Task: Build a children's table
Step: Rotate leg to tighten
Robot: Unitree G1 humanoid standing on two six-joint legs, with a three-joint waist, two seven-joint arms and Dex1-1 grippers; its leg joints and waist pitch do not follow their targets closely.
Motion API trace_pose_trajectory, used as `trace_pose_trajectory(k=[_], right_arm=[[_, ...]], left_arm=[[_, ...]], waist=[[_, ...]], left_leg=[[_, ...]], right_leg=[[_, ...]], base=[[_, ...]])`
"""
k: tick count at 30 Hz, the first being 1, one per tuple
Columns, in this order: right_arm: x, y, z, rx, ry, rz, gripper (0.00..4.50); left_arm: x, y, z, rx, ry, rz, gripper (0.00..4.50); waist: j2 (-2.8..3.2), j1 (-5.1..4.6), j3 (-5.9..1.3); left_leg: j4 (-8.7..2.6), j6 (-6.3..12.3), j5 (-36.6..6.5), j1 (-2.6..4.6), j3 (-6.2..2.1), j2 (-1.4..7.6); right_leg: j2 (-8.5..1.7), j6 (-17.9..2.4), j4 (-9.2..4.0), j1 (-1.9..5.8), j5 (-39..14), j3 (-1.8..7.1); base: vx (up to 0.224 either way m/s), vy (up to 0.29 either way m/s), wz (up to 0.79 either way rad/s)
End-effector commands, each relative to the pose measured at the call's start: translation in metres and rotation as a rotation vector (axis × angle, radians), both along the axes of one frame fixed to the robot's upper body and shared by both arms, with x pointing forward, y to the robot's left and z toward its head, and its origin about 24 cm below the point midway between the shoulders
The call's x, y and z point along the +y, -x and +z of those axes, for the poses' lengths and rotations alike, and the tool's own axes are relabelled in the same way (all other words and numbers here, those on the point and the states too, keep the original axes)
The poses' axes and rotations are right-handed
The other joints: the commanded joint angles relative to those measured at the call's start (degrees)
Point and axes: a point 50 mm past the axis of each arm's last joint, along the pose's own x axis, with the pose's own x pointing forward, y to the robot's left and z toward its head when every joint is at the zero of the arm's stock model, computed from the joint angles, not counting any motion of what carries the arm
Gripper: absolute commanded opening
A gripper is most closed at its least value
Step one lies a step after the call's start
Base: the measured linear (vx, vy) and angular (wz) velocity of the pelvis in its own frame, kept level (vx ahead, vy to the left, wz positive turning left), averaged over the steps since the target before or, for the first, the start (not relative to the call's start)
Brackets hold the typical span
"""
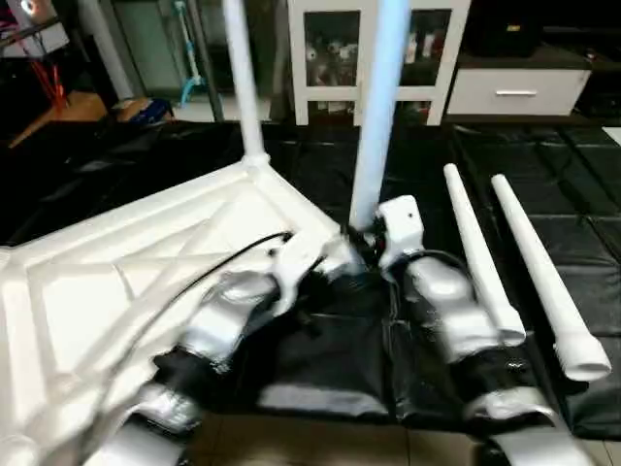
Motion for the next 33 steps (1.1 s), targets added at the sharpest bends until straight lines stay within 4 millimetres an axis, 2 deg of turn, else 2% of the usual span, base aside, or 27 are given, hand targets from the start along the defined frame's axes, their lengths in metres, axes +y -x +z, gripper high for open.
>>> trace_pose_trajectory(k=[1, 3, 4, 7, 8, 9, 10, 12, 13, 14, 15, 17, 19, 20, 22, 23, 24, 25, 26, 28, 30, 33], right_arm=[[0.004, 0.009, -0.023, 0.099, 0.004, -0.019, 1.9], [0.012, 0.006, -0.016, 0.077, -0.045, -0.003, 1.9], [0.013, 0.006, -0.016, 0.075, -0.048, -0.001, 1.9], [0.02, 0.004, -0.008, 0.029, -0.089, 0.052, 1.9], [0.018, 0.004, -0.005, 0.01, -0.09, 0.068, 1.9], [0.015, 0.003, 0.002, -0.036, -0.087, 0.108, 2.25], [0.013, 0.004, 0.006, -0.05, -0.097, 0.151, 2.46], [0.007, 0.003, 0.013, -0.068, -0.112, 0.194, 2.63], [0.004, 0.002, 0.016, -0.075, -0.114, 0.206, 2.71], [-0.004, 0.001, 0.022, -0.078, -0.127, 0.242, 2.83], [-0.008, 0.001, 0.025, -0.079, -0.136, 0.267, 2.95], [-0.011, 0.001, 0.027, -0.079, -0.143, 0.293, 3.08], [-0.025, 0.007, 0.033, -0.049, -0.131, 0.46, 3.27], [-0.033, 0.012, 0.036, -0.023, -0.112, 0.556, 3.39], [-0.038, 0.016, 0.037, 0.001, -0.097, 0.631, 3.49], [-0.043, 0.022, 0.037, 0.027, -0.064, 0.703, 3.49], [-0.044, 0.022, 0.036, 0.029, -0.06, 0.709, 3.49], [-0.049, 0.028, 0.034, 0.058, -0.025, 0.772, 3.49], [-0.052, 0.03, 0.033, 0.074, -0.012, 0.796, 3.49], [-0.055, 0.032, 0.03, 0.096, 0.008, 0.817, 3.49], [-0.063, 0.038, 0.026, 0.143, 0.049, 0.866, 3.49], [-0.067, 0.041, 0.024, 0.169, 0.068, 0.89, 3.49]], left_arm=[[0.013, -0.012, 0.009, -0.078, -0.016, 0.124, 0.0], [0.012, -0.013, 0.01, -0.076, -0.008, 0.105, 0.0], [0.012, -0.013, 0.01, -0.075, -0.009, 0.104, 0.0], [0.013, -0.012, 0.009, -0.075, -0.02, 0.075, 0.0], [0.015, -0.01, 0.007, -0.071, -0.024, 0.062, 0.0], [0.018, -0.007, 0.004, -0.058, -0.032, 0.027, 0.0], [0.02, -0.004, 0.003, -0.058, -0.041, -0.002, 0.0], [0.023, 0.002, 0.0, -0.052, -0.053, -0.076, 0.0], [0.024, 0.005, 0.001, -0.06, -0.056, -0.106, 0.0], [0.026, 0.012, 0.001, -0.043, -0.058, -0.173, 0.0], [0.027, 0.017, 0.001, -0.029, -0.059, -0.213, 0.0], [0.028, 0.02, 0.001, -0.022, -0.059, -0.248, 0.0], [0.033, 0.033, 0.0, -0.005, -0.044, -0.372, 0.0], [0.036, 0.041, -0.001, 0.014, -0.041, -0.436, 0.0], [0.037, 0.045, 0.0, 0.009, -0.033, -0.484, 0.0], [0.037, 0.048, 0.003, 0.012, 0.0, -0.505, 0.0], [0.037, 0.049, 0.003, 0.012, 0.003, -0.506, 0.0], [0.036, 0.051, 0.007, 0.019, 0.039, -0.515, 0.0], [0.036, 0.052, 0.009, 0.023, 0.047, -0.523, 0.0], [0.036, 0.052, 0.009, 0.028, 0.045, -0.531, 0.0], [0.039, 0.054, 0.008, 0.037, 0.03, -0.541, 0.0], [0.041, 0.054, 0.008, 0.043, 0.018, -0.548, 0.0]], waist=[[-0.49, -0.39, -2.73], [-0.3, -0.19, -2.87], [-0.22, -0.15, -2.82], [-0.28, -0.03, -2.82], [-0.5, 0.01, -2.83], [-0.49, 0.07, -2.85], [-0.5, 0.17, -3.03], [-0.44, 0.3, -3.05], [-0.54, 0.26, -3.07], [-0.73, 0.17, -3.25], [-0.53, 0.14, -3.36], [-0.22, 0.53, -3.76], [-0.41, 0.99, -4.48], [-0.35, 1.17, -4.51], [-0.28, 2.59, -4.56], [-0.34, 2.67, -4.46], [-0.38, 3.31, -4.6], [-0.49, 3.49, -4.53], [-0.51, 3.96, -4.36], [-0.65, 4.24, -4.0], [-0.65, 4.36, -3.54], [-0.69, 4.2, -3.38]], left_leg=[[-5.71, -1.39, -27.83, 0.74, -2.64, 3.16], [-5.75, -0.13, -24.87, 0.65, -2.24, 3.3], [-5.76, 0.28, -24.3, 0.5, -2.13, 3.29], [-5.68, 0.9, -23.78, 0.53, -1.99, 3.29], [-5.61, 1.09, -23.64, 0.63, -1.93, 3.3], [-5.59, 1.32, -23.38, 0.58, -1.91, 3.29], [-5.56, 2.18, -20.96, 0.16, -1.93, 3.42], [-5.48, 3.16, -19.69, 0.25, -1.8, 3.55], [-5.47, 3.4, -19.61, 0.08, -1.85, 3.6], [-5.56, 3.74, -18.05, -0.22, -2.04, 3.83], [-5.44, 3.96, -16.95, -0.33, -1.92, 3.86], [-4.91, 4.93, -12.47, 0.18, -1.55, 4.02], [-3.84, 8.39, -3.41, -0.46, -1.56, 3.81], [-3.54, 9.6, -1.54, -0.48, -1.49, 3.71], [-2.83, 12.65, 1.47, -0.07, -1.11, 3.91], [-2.83, 13.07, 1.8, -0.22, -1.07, 3.91], [-2.7, 13.22, 1.99, -0.18, -1.03, 4.0], [-2.74, 13.18, 1.86, -0.24, -1.0, 4.06], [-2.83, 12.63, 0.7, -0.1, -0.94, 4.18], [-3.24, 11.02, -2.65, -0.14, -0.87, 4.21], [-3.9, 7.35, -8.94, 0.22, -0.78, 4.29], [-4.32, 4.41, -12.63, 0.34, -0.71, 4.24]], right_leg=[[-3.4, -7.44, -5.42, 0.98, -24.16, 1.77], [-3.36, -9.36, -5.18, 0.99, -18.29, 1.97], [-3.37, -10.0, -5.09, 1.16, -17.24, 1.92], [-3.52, -10.22, -5.17, 1.19, -17.81, 1.95], [-3.56, -10.22, -5.25, 1.08, -18.56, 1.99], [-3.6, -10.17, -5.3, 1.14, -18.74, 2.03], [-3.66, -10.56, -4.98, 1.58, -16.49, 2.05], [-3.59, -11.19, -4.88, 1.5, -14.88, 2.03], [-3.61, -11.24, -4.8, 1.59, -15.0, 2.04], [-3.57, -11.35, -4.55, 2.09, -14.38, 1.89], [-3.63, -11.73, -4.3, 1.93, -13.24, 1.99], [-3.41, -13.65, -3.72, 1.56, -6.46, 2.01], [-3.31, -15.94, -2.13, 2.3, 5.2, 1.76], [-3.15, -16.18, -1.89, 2.14, 7.44, 1.69], [-3.07, -16.71, -1.41, 1.55, 10.62, 1.68], [-3.03, -16.72, -1.39, 1.56, 10.37, 1.69], [-3.16, -16.62, -1.3, 1.61, 9.64, 1.65], [-3.1, -16.59, -1.25, 1.53, 8.91, 1.63], [-3.14, -16.41, -1.47, 1.43, 6.52, 1.67], [-3.19, -16.01, -1.95, 1.38, 1.18, 1.81], [-3.06, -15.01, -2.79, 1.19, -6.45, 2.01], [-3.07, -13.79, -3.2, 1.15, -10.43, 2.23]], base=[[0.0, 0.0, 0.0], [0.0, 0.0, 0.0], [0.0, 0.0, 0.0], [0.0, 0.0, 0.0], [0.0, 0.0, 0.0], [0.0, 0.0, 0.0], [0.0, 0.0, 0.0], [0.0, 0.0, 0.0], [0.0, 0.0, 0.0], [0.0, 0.0, 0.0], [0.0, 0.0, 0.0], [0.058, -0.027, 0.02], [0.059, -0.003, 0.0], [0.059, 0.006, -0.03], [0.031, 0.005, 0.0], [0.0, 0.0, 0.0], [0.0, 0.0, 0.0], [0.0, 0.0, 0.0], [0.0, 0.0, 0.0], [0.0, 0.0, 0.0], [0.0, 0.0, 0.0], [0.0, 0.0, 0.0]])
